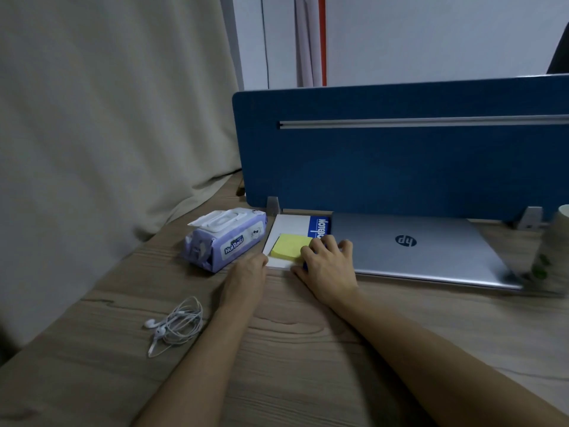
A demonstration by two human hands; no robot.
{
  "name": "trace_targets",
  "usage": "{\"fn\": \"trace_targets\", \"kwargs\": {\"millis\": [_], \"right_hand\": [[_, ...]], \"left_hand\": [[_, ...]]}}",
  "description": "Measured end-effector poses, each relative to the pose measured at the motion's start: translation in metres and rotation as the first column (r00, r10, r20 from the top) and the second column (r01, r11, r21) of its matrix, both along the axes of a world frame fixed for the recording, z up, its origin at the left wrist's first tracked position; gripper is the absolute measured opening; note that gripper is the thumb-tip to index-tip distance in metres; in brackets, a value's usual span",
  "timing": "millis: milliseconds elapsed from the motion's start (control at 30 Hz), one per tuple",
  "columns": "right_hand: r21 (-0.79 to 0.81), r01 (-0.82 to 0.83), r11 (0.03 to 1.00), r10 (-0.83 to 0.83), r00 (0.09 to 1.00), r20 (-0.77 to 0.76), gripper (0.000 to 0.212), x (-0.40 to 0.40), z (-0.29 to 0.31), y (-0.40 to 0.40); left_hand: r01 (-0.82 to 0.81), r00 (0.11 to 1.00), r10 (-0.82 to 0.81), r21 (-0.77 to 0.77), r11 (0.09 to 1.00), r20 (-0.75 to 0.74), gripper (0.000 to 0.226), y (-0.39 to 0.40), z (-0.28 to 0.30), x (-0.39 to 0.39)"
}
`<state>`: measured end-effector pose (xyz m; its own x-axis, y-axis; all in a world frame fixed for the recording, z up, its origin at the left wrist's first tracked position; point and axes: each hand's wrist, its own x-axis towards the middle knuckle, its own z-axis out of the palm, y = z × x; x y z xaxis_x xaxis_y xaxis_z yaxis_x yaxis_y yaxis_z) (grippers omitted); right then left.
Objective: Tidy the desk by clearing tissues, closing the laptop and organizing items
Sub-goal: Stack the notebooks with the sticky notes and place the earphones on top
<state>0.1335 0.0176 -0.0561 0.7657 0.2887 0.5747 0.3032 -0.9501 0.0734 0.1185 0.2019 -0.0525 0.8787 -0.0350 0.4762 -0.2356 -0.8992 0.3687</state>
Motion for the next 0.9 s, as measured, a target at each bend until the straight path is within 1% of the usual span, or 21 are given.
{"fn": "trace_targets", "kwargs": {"millis": [167, 367, 500, 600, 700, 800, 900], "right_hand": [[0.005, -0.001, 1.0, 0.001, 1.0, -0.006, 0.038, 0.001, 0.001, 0.0], [0.051, 0.008, 0.999, -0.008, 1.0, 0.003, 0.04, -0.001, 0.004, -0.002], [0.068, -0.009, 0.998, 0.009, 1.0, -0.003, 0.038, 0.002, 0.008, 0.002], [0.143, -0.019, 0.99, 0.029, 0.997, -0.071, 0.034, 0.01, 0.019, 0.017], [0.233, -0.095, 0.968, 0.138, 0.974, -0.177, 0.033, 0.025, 0.033, 0.037], [0.255, -0.15, 0.955, 0.215, 0.944, -0.251, 0.036, 0.042, 0.046, 0.052], [0.266, -0.195, 0.944, 0.276, 0.909, -0.313, 0.04, 0.059, 0.054, 0.062]], "left_hand": [[0.013, 1.0, -0.013, -0.014, 1.0, -0.009, 0.016, 0.0, -0.001, 0.005], [0.046, 0.999, -0.045, -0.127, 0.991, 0.012, 0.03, -0.001, 0.004, -0.014], [0.047, 0.998, -0.04, -0.158, 0.986, 0.043, 0.031, 0.013, 0.015, -0.025], [0.001, 0.996, 0.02, -0.232, 0.973, 0.088, 0.031, 0.032, 0.035, -0.02], [-0.082, 0.988, 0.116, -0.29, 0.954, 0.103, 0.03, 0.056, 0.054, -0.009], [-0.205, 0.973, 0.23, -0.36, 0.91, 0.027, 0.036, 0.079, 0.061, 0.008], [-0.333, 0.943, 0.318, -0.351, 0.875, -0.101, 0.041, 0.097, 0.058, 0.026]]}}
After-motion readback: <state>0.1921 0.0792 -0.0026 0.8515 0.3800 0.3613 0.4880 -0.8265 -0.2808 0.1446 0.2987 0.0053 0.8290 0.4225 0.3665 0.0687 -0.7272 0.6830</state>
